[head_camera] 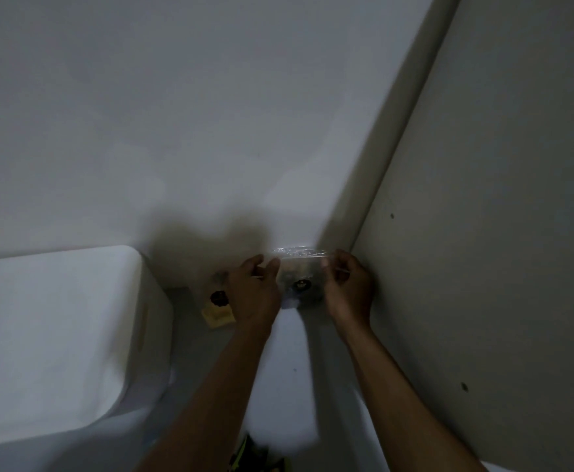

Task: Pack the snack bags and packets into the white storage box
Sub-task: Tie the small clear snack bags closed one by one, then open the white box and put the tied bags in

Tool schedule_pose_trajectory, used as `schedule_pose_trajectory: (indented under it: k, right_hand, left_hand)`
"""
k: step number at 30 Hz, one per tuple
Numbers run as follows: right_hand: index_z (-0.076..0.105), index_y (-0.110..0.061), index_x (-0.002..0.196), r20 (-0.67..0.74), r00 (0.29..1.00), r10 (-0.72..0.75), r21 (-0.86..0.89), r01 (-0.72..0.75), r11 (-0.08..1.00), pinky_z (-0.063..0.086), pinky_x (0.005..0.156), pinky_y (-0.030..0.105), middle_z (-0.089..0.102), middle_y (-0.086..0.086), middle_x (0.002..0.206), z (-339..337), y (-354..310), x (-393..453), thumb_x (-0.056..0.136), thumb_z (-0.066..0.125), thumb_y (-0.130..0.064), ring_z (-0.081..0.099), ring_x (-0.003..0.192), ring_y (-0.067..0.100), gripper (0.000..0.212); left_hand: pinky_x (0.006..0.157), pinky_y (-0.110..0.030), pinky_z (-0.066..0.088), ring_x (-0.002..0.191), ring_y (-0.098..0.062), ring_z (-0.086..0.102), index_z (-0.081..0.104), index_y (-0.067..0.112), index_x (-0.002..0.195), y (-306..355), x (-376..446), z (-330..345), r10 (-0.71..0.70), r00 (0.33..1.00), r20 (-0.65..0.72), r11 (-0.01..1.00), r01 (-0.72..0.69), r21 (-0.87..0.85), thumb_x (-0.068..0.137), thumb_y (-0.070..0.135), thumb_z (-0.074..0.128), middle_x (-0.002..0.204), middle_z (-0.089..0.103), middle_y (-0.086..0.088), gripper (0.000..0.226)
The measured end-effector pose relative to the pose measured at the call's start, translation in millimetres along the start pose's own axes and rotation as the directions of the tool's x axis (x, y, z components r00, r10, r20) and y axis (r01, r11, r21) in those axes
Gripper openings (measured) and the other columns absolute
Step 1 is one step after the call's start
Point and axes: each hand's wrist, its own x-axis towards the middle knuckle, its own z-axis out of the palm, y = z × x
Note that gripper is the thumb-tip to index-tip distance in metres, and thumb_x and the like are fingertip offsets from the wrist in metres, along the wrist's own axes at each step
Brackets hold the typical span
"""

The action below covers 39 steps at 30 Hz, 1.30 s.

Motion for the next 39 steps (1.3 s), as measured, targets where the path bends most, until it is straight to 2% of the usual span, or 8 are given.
schedule_pose_trajectory:
  k: [7, 10, 13, 18, 20, 27, 33, 39]
  right_hand:
    - [0.061, -0.016, 0.105, 0.033, 0.999, 0.021, -0.085, -0.018, 0.996, 0.056, 0.084, 0.038, 0.066, -0.005, 0.089, -13.8, -3.4, -16.0, 0.087, 0.073, -0.022, 0.067, 0.087, 0.020, 0.023]
    - [0.058, -0.011, 0.131, 0.044, 0.999, 0.032, -0.159, -0.024, 0.987, 0.052, 0.094, 0.038, 0.068, 0.005, 0.117, -19.8, -7.1, -26.7, 0.087, 0.071, -0.030, 0.065, 0.104, 0.021, 0.049]
    - [0.057, -0.012, 0.132, 0.059, 0.998, -0.006, -0.186, 0.017, 0.982, 0.046, 0.088, 0.022, 0.067, 0.005, 0.115, -26.5, -20.1, -47.3, 0.090, 0.069, -0.032, 0.061, 0.099, 0.015, 0.048]
    - [0.060, -0.011, 0.126, 0.136, 0.989, -0.053, -0.048, 0.060, 0.997, 0.043, 0.067, 0.004, 0.064, -0.006, 0.095, -28.6, -52.2, -101.3, 0.091, 0.068, -0.020, 0.056, 0.076, -0.006, 0.037]
    - [0.063, -0.011, 0.123, 0.168, 0.980, -0.102, -0.029, 0.109, 0.994, 0.043, 0.063, 0.000, 0.062, -0.014, 0.090, -29.8, -63.8, -127.3, 0.091, 0.068, -0.016, 0.057, 0.077, -0.008, 0.032]
    - [0.065, -0.023, 0.123, 0.308, 0.941, -0.144, -0.090, 0.179, 0.980, 0.057, 0.089, 0.042, 0.067, -0.011, 0.112, -17.7, -69.5, -257.3, 0.091, 0.068, -0.029, 0.064, 0.098, 0.007, 0.032]
    - [0.066, -0.022, 0.120, 0.394, 0.906, -0.156, -0.130, 0.223, 0.966, 0.056, 0.080, 0.027, 0.069, -0.005, 0.111, 13.0, -60.0, -365.6, 0.091, 0.069, -0.026, 0.065, 0.095, 0.005, 0.030]
    - [0.064, -0.018, 0.122, 0.415, 0.901, -0.129, -0.181, 0.221, 0.958, 0.060, 0.081, 0.045, 0.068, 0.002, 0.115, 51.2, -62.4, -396.7, 0.091, 0.069, -0.027, 0.064, 0.092, 0.006, 0.033]
  left_hand:
    - [0.084, -0.036, 0.055, 0.089, -0.021, 0.066, 0.069, 0.008, 0.116, -2.5, -10.3, -14.3, 0.002, 1.000, 0.007, 1.000, -0.002, 0.024, 0.086, 0.035, 0.071, 0.092, 0.065, -0.003, 0.040]
    - [0.072, -0.015, 0.049, 0.086, -0.011, 0.063, 0.068, 0.010, 0.118, 0.3, -18.9, -26.4, 0.003, 1.000, 0.016, 1.000, -0.003, 0.018, 0.088, 0.038, 0.068, 0.098, 0.067, -0.001, 0.041]
    - [0.061, -0.003, 0.041, 0.082, -0.003, 0.061, 0.068, 0.013, 0.117, 5.7, -30.0, -43.8, 0.000, 1.000, 0.018, 1.000, 0.001, -0.023, 0.087, 0.038, 0.069, 0.097, 0.068, 0.003, 0.039]
    - [0.087, -0.029, 0.055, 0.090, -0.007, 0.067, 0.072, 0.019, 0.112, 15.1, -54.8, -98.6, 0.076, 0.996, 0.044, 0.996, -0.074, -0.045, 0.083, 0.038, 0.072, 0.101, 0.074, 0.002, 0.035]
    - [0.086, -0.028, 0.055, 0.090, -0.004, 0.068, 0.073, 0.020, 0.112, 15.4, -68.2, -129.2, 0.168, 0.983, 0.073, 0.985, -0.170, 0.015, 0.085, 0.040, 0.071, 0.102, 0.075, 0.006, 0.034]
    - [0.075, -0.015, 0.054, 0.086, -0.003, 0.069, 0.072, 0.015, 0.110, -28.1, -122.1, -273.7, 0.245, 0.960, 0.136, 0.969, -0.237, -0.070, 0.082, 0.027, 0.077, 0.100, 0.073, 0.004, 0.031]
    - [0.073, -0.016, 0.051, 0.082, 0.001, 0.066, 0.074, 0.012, 0.105, -88.8, -148.4, -403.5, 0.145, 0.987, 0.064, 0.988, -0.142, -0.053, 0.084, 0.021, 0.075, 0.093, 0.074, 0.001, 0.022]
    - [0.083, -0.031, 0.055, 0.085, -0.013, 0.069, 0.073, 0.012, 0.104, -118.4, -123.2, -466.3, 0.123, 0.991, -0.058, 0.992, -0.122, 0.030, 0.083, 0.022, 0.075, 0.095, 0.074, -0.003, 0.023]
